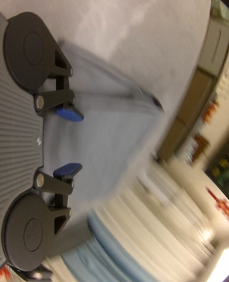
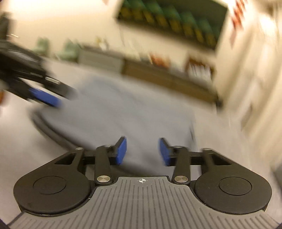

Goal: Fold clothes

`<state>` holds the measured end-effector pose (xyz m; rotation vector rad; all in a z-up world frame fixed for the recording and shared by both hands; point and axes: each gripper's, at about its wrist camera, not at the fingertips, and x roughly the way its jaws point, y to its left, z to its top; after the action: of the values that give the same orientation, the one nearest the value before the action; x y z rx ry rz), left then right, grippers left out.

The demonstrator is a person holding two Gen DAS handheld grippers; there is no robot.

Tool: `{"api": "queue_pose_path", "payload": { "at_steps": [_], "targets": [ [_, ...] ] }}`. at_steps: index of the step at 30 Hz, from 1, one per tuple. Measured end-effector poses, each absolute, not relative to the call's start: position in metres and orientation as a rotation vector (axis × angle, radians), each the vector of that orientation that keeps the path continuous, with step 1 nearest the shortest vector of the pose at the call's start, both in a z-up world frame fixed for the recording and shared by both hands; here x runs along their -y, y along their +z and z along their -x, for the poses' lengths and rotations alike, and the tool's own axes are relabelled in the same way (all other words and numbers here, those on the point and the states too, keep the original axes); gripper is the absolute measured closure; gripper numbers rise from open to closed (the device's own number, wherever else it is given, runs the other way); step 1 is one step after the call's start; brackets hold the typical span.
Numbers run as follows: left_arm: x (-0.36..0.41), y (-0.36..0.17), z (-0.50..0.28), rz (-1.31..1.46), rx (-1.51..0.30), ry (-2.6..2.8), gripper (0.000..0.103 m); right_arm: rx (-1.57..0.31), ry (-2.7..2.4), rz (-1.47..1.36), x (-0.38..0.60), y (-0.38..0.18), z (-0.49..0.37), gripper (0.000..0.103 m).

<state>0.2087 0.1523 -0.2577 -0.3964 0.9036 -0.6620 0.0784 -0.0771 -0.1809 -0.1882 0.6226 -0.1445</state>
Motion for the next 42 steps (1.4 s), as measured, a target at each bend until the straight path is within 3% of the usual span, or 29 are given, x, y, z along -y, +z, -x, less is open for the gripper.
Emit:
{"api": "queue_pose_path", "payload": {
  "at_steps": [3,6,8,13,16,17,18,19,22,24,26,28,31,33,36,42],
  "targets": [
    [-0.160,-0.254,-0.208,0.398,-0.905,-0.652,0.061,-0.653,-0.116,-0.064,0.119,-0.175,-0.074,0.060],
    [-0.159,-0.212,-0.215,0.376,-0.802,-0.721,0.046,-0.608,-0.083,-0.115,0.137,-0.147,-0.077,0.059],
    [-0.148,-0.186,-0.229,0.309,-0.746,-0.740,0.040,-0.558,-0.047,-0.077,0.144,-0.125,-0.089,0.051],
    [-0.076,-0.189,-0.297,0.061,-0.857,-0.691,0.041,-0.591,0.031,0.069,0.156,-0.111,-0.177,0.048],
    [-0.066,-0.229,-0.322,-0.025,-0.954,-0.586,0.059,-0.711,0.071,0.114,0.163,-0.142,-0.215,0.050],
    [-0.071,-0.232,-0.324,0.008,-0.943,-0.593,0.060,-0.738,0.078,0.099,0.171,-0.153,-0.217,0.051],
    [-0.076,-0.231,-0.323,0.043,-0.944,-0.593,0.060,-0.741,0.089,0.069,0.181,-0.161,-0.216,0.045],
    [-0.083,-0.226,-0.320,0.092,-0.943,-0.578,0.060,-0.743,0.099,0.039,0.191,-0.168,-0.216,0.043],
    [-0.091,-0.207,-0.301,0.177,-0.865,-0.661,0.043,-0.711,0.042,-0.021,0.206,-0.157,-0.191,0.049],
    [-0.091,-0.211,-0.279,0.173,-0.875,-0.702,0.040,-0.630,0.080,-0.030,0.201,-0.136,-0.159,0.051],
    [-0.090,-0.225,-0.263,0.121,-0.906,-0.661,0.041,-0.600,0.150,-0.088,0.194,-0.127,-0.134,0.047],
    [-0.093,-0.248,-0.259,0.073,-0.930,-0.534,0.038,-0.636,0.179,-0.149,0.188,-0.140,-0.123,0.037],
    [-0.112,-0.243,-0.245,0.168,-0.943,-0.463,0.039,-0.688,0.098,-0.169,0.186,-0.157,-0.113,0.030],
    [-0.118,-0.233,-0.221,0.203,-0.916,-0.466,0.034,-0.722,0.043,-0.182,0.184,-0.168,-0.107,0.031],
    [-0.109,-0.222,-0.174,0.163,-0.896,-0.461,0.022,-0.650,-0.037,-0.147,0.174,-0.160,-0.065,0.010],
    [-0.068,-0.239,-0.104,0.042,-0.948,-0.419,0.015,-0.666,-0.130,-0.123,0.142,-0.163,-0.016,0.007]
  ]
}}
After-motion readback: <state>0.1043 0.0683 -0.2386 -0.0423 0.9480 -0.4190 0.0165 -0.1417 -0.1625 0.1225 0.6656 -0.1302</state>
